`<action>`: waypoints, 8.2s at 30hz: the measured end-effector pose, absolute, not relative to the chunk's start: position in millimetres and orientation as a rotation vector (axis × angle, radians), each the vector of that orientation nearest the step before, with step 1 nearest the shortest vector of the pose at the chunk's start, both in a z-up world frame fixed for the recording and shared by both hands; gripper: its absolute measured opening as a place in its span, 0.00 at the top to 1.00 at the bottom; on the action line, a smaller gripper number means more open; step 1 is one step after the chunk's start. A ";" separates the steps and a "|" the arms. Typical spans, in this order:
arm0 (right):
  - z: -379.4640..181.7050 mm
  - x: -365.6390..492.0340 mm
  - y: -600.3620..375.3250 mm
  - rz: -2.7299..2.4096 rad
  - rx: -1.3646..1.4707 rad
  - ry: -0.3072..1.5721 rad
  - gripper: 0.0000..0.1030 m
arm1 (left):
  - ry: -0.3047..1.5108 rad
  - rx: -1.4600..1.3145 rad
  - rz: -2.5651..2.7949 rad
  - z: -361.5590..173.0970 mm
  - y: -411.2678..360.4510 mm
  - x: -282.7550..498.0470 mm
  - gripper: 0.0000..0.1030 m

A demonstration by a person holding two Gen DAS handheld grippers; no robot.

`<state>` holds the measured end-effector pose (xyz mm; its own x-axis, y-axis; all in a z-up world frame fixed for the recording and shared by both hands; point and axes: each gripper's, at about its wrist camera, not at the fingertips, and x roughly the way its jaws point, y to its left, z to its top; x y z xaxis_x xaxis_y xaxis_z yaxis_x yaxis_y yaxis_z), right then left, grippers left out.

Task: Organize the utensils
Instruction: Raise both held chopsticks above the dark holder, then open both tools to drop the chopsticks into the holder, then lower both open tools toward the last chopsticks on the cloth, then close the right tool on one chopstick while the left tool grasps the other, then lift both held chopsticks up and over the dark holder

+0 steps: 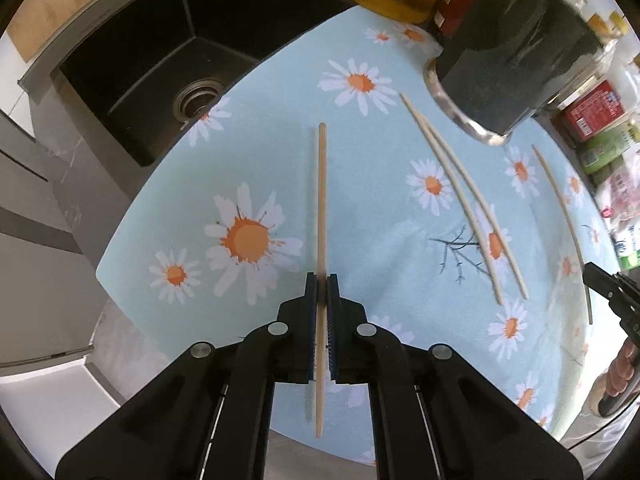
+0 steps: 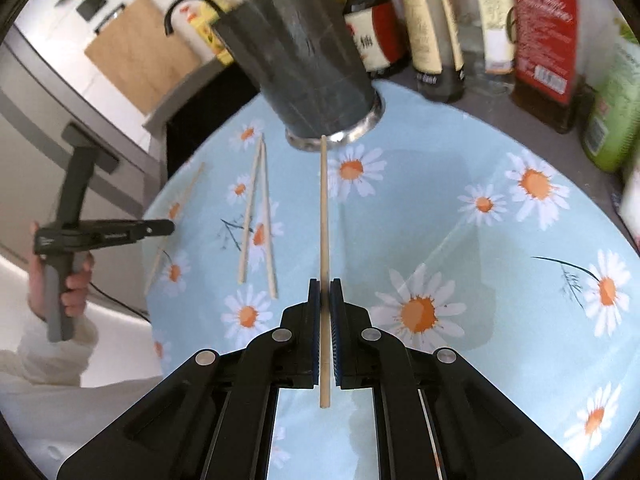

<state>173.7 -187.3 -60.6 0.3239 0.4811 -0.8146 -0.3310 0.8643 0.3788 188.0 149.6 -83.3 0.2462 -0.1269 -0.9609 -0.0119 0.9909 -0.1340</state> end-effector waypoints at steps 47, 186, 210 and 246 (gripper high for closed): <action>79.8 215.5 -148.4 0.205 0.436 0.737 0.95 | 0.414 -0.332 -0.896 58.4 188.4 289.6 0.95; -119.0 230.1 -73.2 0.467 -0.266 0.957 0.07 | 1.132 -0.058 0.055 -111.4 70.6 246.2 0.06; -103.5 219.3 -93.5 0.516 -0.232 1.061 0.95 | 1.231 -0.108 0.003 -99.6 106.1 226.0 0.95; 16.3 93.2 -178.6 0.534 0.120 0.816 0.96 | 0.970 -0.213 -0.045 -19.8 181.0 136.1 0.95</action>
